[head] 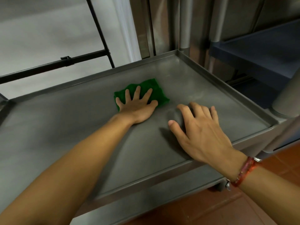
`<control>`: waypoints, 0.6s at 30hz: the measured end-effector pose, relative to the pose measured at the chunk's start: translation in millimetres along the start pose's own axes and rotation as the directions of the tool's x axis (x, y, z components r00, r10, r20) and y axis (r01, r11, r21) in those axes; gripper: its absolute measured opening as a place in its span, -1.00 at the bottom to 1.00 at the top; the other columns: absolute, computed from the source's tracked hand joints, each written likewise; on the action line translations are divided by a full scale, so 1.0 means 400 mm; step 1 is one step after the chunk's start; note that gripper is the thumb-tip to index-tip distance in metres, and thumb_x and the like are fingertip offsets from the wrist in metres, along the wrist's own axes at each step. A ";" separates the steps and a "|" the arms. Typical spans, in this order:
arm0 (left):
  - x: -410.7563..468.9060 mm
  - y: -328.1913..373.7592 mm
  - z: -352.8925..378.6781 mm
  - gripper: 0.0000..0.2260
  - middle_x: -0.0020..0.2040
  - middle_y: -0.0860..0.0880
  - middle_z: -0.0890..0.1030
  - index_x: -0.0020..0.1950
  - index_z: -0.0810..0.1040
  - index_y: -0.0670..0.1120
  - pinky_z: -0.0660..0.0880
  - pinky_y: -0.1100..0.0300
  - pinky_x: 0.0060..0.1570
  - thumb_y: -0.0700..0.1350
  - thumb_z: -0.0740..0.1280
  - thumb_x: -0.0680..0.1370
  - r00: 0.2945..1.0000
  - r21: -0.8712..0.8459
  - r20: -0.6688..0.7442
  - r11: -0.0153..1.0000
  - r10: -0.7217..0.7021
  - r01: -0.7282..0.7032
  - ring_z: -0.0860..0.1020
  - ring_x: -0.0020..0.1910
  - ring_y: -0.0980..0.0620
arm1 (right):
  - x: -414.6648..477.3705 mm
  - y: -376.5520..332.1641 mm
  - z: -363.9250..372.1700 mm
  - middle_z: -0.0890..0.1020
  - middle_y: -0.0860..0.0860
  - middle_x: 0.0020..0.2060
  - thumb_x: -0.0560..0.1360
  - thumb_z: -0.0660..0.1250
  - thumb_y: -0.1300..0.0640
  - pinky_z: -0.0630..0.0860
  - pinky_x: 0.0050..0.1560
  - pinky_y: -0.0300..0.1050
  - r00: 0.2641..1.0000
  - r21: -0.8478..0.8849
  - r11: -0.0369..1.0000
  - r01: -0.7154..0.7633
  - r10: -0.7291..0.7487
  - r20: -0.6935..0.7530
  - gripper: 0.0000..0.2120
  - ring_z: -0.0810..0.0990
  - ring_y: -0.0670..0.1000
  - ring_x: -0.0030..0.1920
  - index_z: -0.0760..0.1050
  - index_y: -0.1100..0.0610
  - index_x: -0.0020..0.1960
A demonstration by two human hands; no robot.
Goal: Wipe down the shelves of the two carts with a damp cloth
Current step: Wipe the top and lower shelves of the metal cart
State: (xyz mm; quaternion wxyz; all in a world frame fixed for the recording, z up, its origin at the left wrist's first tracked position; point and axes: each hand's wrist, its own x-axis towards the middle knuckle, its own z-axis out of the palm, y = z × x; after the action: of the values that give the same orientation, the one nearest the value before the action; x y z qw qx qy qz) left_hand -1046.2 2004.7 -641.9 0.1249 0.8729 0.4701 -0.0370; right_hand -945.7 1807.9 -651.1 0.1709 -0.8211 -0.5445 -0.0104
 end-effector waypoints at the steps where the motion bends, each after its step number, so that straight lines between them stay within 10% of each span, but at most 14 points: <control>1: -0.021 0.003 0.002 -0.46 0.62 0.10 -0.22 0.55 -0.14 0.36 -0.34 -0.31 0.44 0.32 -0.06 0.59 1.000 -0.003 0.009 1.000 0.009 -0.009 -0.31 0.57 -0.13 | 0.000 0.000 0.000 0.43 0.14 0.31 0.57 -0.11 -0.32 0.13 0.48 0.32 1.000 0.003 1.000 0.001 -0.001 -0.011 -0.39 0.40 0.17 0.32 0.27 0.01 0.46; 18: -0.382 0.029 0.057 -0.49 0.57 0.18 -0.35 0.50 -0.24 0.42 -0.34 -0.26 0.46 0.31 -0.11 0.59 0.988 0.053 0.098 0.991 0.118 -0.124 -0.45 0.52 0.00 | -0.006 -0.005 -0.017 0.45 0.13 0.36 0.58 -0.07 -0.29 0.20 0.45 0.29 0.997 0.079 0.997 -0.015 0.021 -0.076 -0.43 0.39 0.18 0.36 0.39 0.00 0.39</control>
State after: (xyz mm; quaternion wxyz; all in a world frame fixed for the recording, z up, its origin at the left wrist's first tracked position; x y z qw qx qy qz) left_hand -1120.2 1868.8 -633.9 0.1235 0.9004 0.4086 -0.0845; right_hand -947.5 1804.4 -644.5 0.2239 -0.8176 -0.5301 -0.0187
